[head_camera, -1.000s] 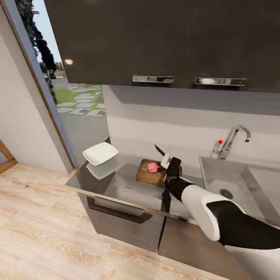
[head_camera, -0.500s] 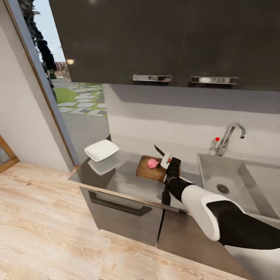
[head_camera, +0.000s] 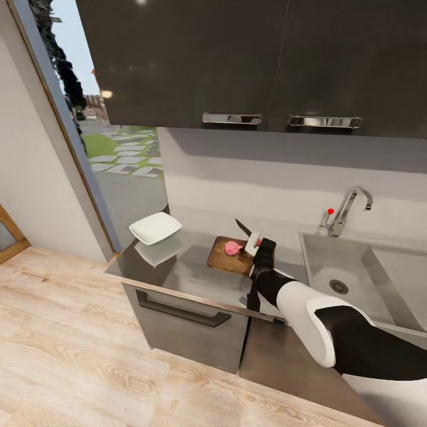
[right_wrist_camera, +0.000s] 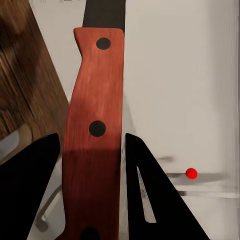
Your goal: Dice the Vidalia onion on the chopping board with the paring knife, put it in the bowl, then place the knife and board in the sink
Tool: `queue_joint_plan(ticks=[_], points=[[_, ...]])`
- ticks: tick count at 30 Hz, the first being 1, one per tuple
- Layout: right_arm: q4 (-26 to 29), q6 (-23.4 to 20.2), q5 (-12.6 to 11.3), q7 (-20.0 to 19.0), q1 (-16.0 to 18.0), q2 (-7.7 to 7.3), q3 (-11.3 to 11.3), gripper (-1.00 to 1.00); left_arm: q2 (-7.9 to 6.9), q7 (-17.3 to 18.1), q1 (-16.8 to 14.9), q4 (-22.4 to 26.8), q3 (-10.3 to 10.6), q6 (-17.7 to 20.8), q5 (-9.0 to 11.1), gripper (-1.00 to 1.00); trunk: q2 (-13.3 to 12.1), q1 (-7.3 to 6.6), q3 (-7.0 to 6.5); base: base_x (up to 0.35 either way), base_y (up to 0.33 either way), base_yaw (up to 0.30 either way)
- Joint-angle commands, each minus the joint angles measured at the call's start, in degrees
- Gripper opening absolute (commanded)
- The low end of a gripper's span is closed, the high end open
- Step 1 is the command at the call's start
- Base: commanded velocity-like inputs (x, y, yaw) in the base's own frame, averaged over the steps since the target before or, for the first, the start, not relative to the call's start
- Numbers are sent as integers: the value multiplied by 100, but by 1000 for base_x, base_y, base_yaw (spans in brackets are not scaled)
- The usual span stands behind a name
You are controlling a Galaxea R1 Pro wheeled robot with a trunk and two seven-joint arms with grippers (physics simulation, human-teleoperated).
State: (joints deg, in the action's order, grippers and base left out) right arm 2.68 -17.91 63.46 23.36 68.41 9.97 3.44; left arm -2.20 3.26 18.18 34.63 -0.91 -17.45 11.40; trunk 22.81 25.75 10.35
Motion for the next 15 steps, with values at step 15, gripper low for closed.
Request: queue_joint_plan(ticks=[15], points=[[54,2,18,165,6,3,60,-100,0,42,4,-19,-6,-2,56,100,11,4,11,0,0,0]])
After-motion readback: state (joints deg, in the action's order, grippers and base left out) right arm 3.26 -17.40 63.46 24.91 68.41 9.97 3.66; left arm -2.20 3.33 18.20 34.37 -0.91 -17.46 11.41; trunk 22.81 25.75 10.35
